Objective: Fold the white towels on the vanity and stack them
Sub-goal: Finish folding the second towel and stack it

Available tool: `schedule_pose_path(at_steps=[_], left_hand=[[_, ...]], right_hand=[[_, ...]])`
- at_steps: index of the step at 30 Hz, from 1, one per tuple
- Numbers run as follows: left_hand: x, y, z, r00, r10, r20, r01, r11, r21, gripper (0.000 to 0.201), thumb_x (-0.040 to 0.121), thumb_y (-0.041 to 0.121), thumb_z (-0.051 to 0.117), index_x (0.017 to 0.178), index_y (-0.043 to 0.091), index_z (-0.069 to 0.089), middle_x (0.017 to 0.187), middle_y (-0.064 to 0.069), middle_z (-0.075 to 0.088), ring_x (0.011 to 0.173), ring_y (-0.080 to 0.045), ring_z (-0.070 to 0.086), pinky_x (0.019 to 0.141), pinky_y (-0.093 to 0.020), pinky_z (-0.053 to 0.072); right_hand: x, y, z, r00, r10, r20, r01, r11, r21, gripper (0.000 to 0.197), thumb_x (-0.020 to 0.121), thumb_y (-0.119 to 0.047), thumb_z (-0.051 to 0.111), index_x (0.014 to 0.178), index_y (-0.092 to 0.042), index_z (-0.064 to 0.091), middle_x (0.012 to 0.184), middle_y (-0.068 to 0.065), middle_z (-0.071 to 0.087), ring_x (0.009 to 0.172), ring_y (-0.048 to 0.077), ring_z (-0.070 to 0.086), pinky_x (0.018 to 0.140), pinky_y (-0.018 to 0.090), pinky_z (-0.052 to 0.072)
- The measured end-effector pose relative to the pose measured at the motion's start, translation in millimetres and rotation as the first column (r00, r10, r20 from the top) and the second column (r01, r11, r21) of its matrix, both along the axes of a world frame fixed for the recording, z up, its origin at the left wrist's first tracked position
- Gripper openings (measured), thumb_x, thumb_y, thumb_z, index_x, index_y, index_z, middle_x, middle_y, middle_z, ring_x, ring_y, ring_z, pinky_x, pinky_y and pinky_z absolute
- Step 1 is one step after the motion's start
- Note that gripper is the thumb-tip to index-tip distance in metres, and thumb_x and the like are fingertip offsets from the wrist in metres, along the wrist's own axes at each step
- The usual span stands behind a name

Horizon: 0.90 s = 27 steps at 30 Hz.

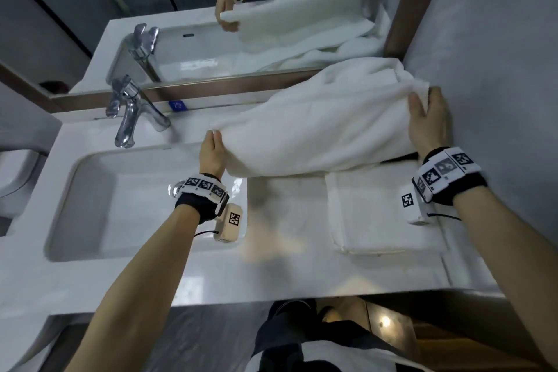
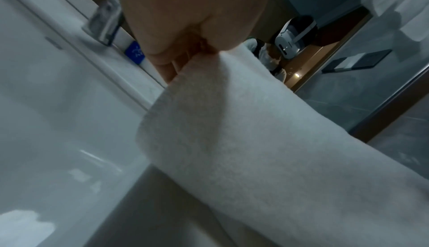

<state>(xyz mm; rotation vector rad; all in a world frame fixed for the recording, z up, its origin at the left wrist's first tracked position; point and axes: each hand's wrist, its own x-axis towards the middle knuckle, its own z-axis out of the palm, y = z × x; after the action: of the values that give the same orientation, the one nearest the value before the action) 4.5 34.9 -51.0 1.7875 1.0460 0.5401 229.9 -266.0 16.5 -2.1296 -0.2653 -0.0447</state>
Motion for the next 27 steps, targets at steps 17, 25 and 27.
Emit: schedule_pose_path(at_steps=[17,25,27], left_hand=[[89,71,-30,0.904,-0.092,-0.418,0.035,0.989,-0.142,0.038,0.102,0.025,0.028,0.106,-0.005,0.052,0.11,-0.023,0.057,0.105,-0.034,0.051,0.086,-0.035,0.037],[97,89,-27,0.941,-0.148,-0.306,-0.003,0.896,-0.444,0.086,0.079,0.059,0.059,0.137,0.0,0.036,0.132,-0.014,0.054,0.119,-0.032,0.054,0.105,-0.046,0.043],[96,87,-24,0.953,-0.145,-0.265,0.007,0.888,-0.46,0.087,0.08,0.058,0.06,0.139,-0.001,0.034,0.137,-0.015,0.051,0.123,-0.032,0.052,0.107,-0.048,0.041]], right_hand=[[105,68,-41,0.985,-0.021,-0.168,-0.029,0.957,-0.289,0.041,0.093,-0.031,0.052,0.118,0.002,0.05,0.125,0.027,0.052,0.116,0.041,0.049,0.1,0.044,0.038],[102,64,-36,0.95,-0.058,-0.308,0.004,0.985,-0.172,0.051,0.085,-0.045,0.061,0.115,-0.005,0.05,0.115,0.014,0.059,0.102,0.029,0.059,0.079,0.029,0.041],[102,58,-32,0.937,0.008,-0.351,-0.07,0.984,-0.164,0.046,0.086,-0.049,0.057,0.101,-0.006,0.061,0.105,0.014,0.065,0.088,0.026,0.059,0.075,0.029,0.042]])
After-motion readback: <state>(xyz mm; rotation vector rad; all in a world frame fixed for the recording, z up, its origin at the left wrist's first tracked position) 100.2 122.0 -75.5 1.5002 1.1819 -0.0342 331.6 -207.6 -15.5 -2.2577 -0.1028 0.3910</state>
